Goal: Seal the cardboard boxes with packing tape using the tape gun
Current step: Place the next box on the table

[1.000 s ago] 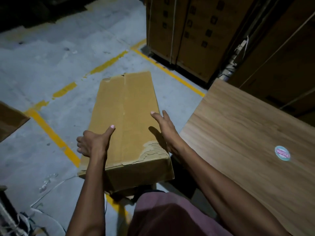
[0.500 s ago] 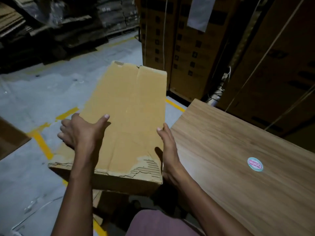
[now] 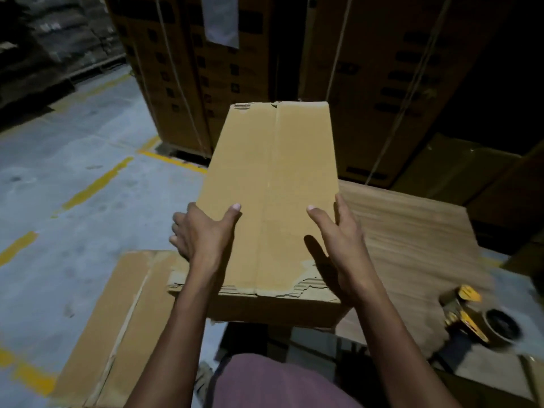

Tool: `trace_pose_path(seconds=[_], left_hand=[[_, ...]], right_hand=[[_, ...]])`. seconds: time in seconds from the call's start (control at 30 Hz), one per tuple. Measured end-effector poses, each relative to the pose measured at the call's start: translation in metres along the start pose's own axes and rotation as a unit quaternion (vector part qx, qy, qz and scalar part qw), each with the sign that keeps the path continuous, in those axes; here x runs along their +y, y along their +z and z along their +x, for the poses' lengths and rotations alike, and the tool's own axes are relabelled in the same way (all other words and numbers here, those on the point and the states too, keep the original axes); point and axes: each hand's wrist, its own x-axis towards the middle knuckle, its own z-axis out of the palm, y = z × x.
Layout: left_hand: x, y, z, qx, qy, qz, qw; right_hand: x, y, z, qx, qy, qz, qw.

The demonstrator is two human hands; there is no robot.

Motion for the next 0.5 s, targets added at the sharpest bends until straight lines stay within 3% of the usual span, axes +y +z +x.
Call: trace_pose_path(seconds=[0.1,0.2,0.3,0.5], left_hand=[[0.016,0.041,-0.027,-0.084,0.043,0.01,0.996],[0.021,0.074,-0.057,-0.148,0.098,0.03,0.984],[0.026,0.091,-0.077,-0.153,0.159,0.048,0.974],[0.03,0.101,-0.037,-0.158,0.218,0.063,0.961]], right_hand=[[0.026,-0.041,0.017,0.074,0.037,-0.068,0.994],[0.048,-0.07,0.027,0.102,0.119,-0.147,0.977],[0.063,-0.08,0.026,0.11,0.159,-0.263,0.945],[0.071,-0.069,0.036,0.127,0.113,-0.426,0.888]])
